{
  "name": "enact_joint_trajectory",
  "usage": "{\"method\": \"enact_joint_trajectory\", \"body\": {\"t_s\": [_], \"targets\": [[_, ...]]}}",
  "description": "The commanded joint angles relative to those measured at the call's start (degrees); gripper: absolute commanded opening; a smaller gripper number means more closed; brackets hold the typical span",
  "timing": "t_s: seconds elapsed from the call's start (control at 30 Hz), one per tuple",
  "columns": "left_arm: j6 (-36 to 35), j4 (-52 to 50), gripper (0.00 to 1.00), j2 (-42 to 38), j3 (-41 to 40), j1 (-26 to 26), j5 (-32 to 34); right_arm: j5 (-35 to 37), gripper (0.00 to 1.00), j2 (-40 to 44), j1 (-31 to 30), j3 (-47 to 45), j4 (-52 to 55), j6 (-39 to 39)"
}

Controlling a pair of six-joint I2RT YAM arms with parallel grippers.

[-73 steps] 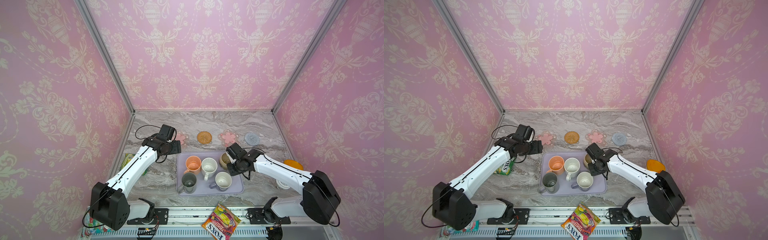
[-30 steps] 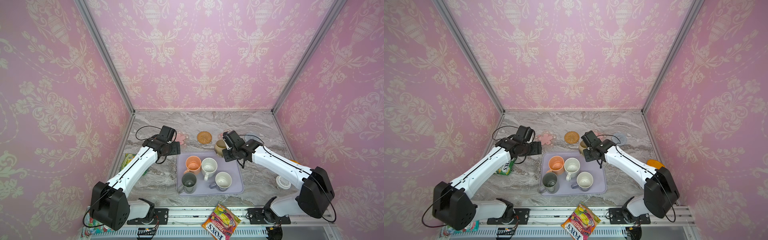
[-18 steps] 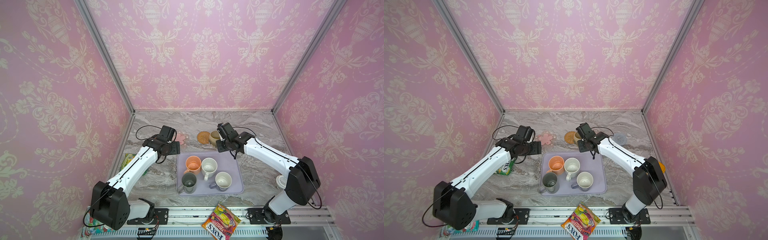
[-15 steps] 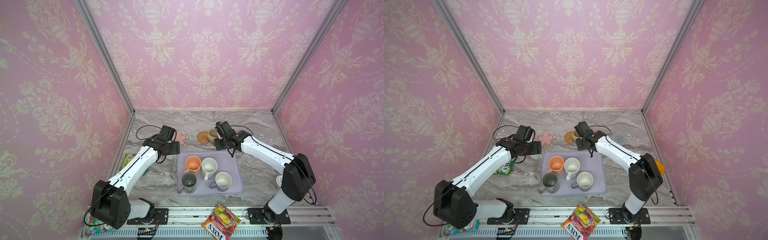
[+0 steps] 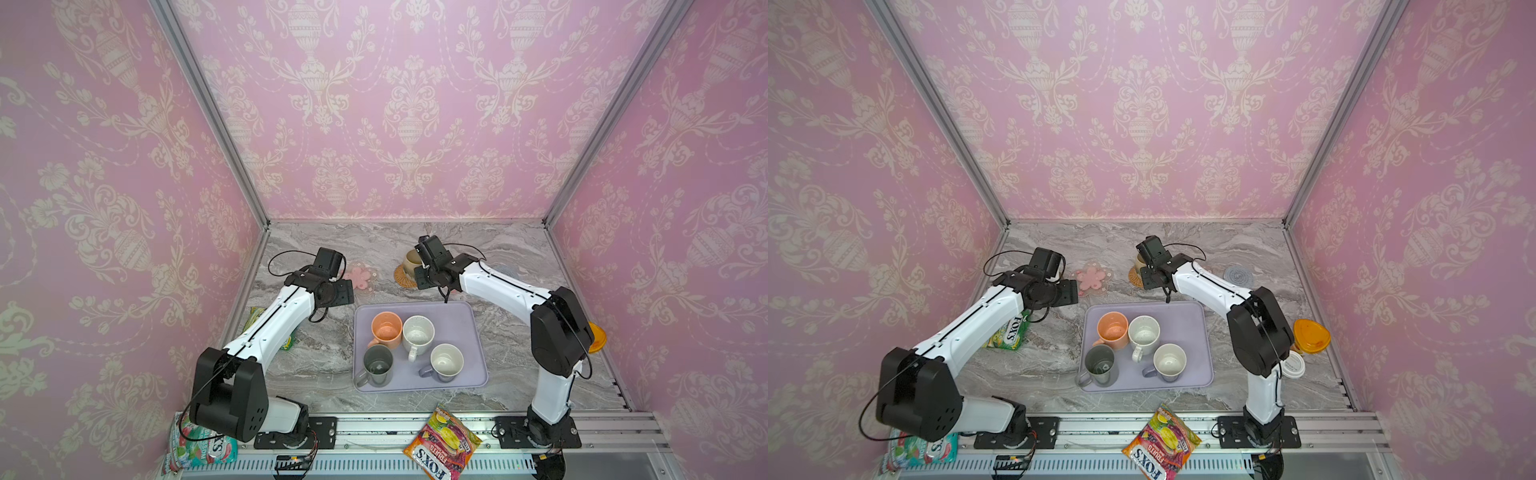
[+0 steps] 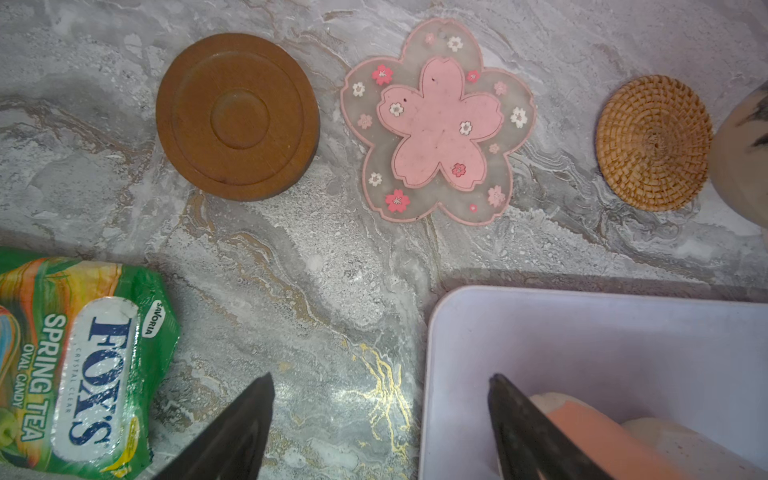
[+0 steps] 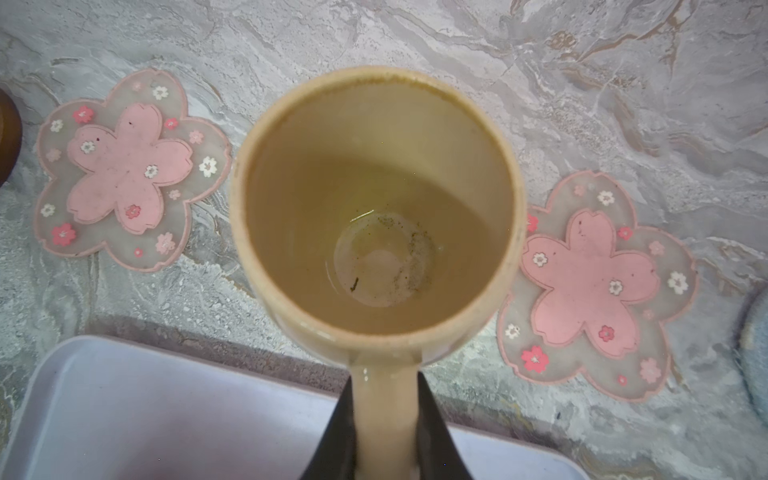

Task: Place cups on coasters
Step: Place the cup on the coaster.

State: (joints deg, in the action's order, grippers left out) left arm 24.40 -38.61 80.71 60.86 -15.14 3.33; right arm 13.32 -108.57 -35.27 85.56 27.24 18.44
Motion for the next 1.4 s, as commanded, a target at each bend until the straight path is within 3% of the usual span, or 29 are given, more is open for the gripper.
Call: {"method": "enact_joint_trajectory", "body": {"t_s": [0.0,0.37,1.37], "targets": [[-1.8,0.9,0.83,1.1,1.5,0.6,-1.5,3.7,0.0,-0.7,-0.9,4.4,-4.6,1.6],[-2.8,1.8,0.83,3.7,2.2,2.1,-3.0,5.6,0.0,-5.6,-2.0,7.7,-5.1,3.7],[-2.5,1.5,0.82,6.4,3.8,3.0,-4.7,5.8,0.0,-7.5,-2.4,1.6,-12.1,6.5]]}}
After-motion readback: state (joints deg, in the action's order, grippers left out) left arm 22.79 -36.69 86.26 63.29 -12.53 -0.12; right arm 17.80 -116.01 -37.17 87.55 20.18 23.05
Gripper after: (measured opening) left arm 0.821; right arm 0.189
